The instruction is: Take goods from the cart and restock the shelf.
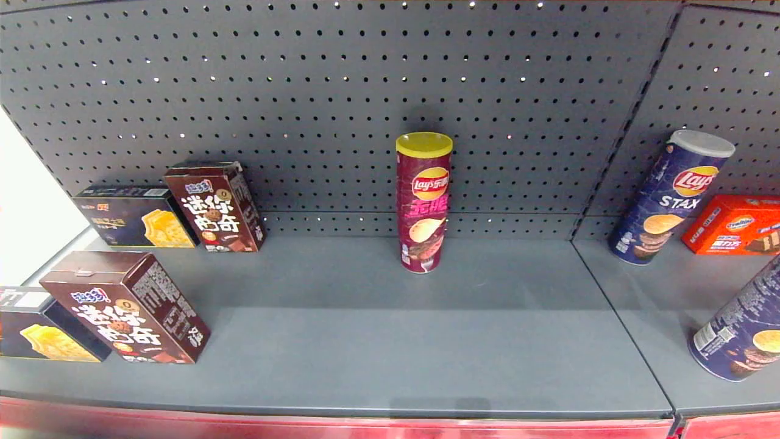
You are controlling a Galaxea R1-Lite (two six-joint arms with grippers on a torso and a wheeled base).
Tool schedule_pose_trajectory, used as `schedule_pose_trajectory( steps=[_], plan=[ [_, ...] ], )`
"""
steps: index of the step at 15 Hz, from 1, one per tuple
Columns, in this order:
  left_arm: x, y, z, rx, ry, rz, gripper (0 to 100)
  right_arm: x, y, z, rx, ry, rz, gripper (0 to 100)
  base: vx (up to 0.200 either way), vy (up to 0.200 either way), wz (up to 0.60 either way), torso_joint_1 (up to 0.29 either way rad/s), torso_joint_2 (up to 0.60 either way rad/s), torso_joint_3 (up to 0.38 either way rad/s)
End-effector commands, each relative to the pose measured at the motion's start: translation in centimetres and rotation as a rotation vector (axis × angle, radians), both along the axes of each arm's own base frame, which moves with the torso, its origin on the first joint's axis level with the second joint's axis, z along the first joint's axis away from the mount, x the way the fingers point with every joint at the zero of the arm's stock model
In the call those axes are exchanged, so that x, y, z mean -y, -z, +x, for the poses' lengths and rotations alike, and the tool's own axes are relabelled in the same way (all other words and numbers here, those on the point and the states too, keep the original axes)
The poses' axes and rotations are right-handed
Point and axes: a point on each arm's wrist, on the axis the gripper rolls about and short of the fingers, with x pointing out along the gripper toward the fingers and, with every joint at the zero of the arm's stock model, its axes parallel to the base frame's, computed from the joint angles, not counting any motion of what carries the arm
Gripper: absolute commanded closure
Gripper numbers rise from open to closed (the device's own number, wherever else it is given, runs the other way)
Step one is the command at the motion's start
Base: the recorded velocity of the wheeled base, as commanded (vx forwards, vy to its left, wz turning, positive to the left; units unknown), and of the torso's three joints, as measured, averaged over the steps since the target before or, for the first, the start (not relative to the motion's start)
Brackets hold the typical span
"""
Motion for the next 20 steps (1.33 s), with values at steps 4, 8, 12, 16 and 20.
schedule_pose_trajectory(
  steps=[4, 8, 12, 16, 20],
  plan=[
    [0.0, 0.0, 0.0, 0.0, 0.0, 0.0, 0, 0.0, 0.0, 0.01, -0.001, 0.0, -0.001, 0, 0.0, 0.0, 0.0, 0.0, 0.0, 0.0],
    [0.0, -0.01, 0.01, -0.001, 0.0, 0.0, 0, 0.0, 0.0, 0.01, -0.001, 0.0, -0.001, 0, 0.0, 0.0, 0.0, 0.0, 0.0, 0.0],
    [0.0, -0.01, 0.01, -0.001, 0.0, 0.0, 0, 0.0, 0.0, 0.01, -0.001, 0.0, -0.001, 0, 0.0, 0.0, 0.0, 0.0, 0.0, 0.0],
    [0.0, -0.01, 0.01, -0.001, 0.0, 0.0, 0, 0.0, 0.0, 0.01, -0.001, 0.001, 0.002, 0, 0.0, 0.0, 0.3, -0.002, 0.0, 0.0],
    [0.0, -0.01, 0.01, -0.001, 0.0, 0.0, 0, 0.0, 0.0, 0.01, -0.001, 0.001, 0.002, 0, 0.0, 0.0, 0.6, 0.01, 0.0, 0.002]
  ],
)
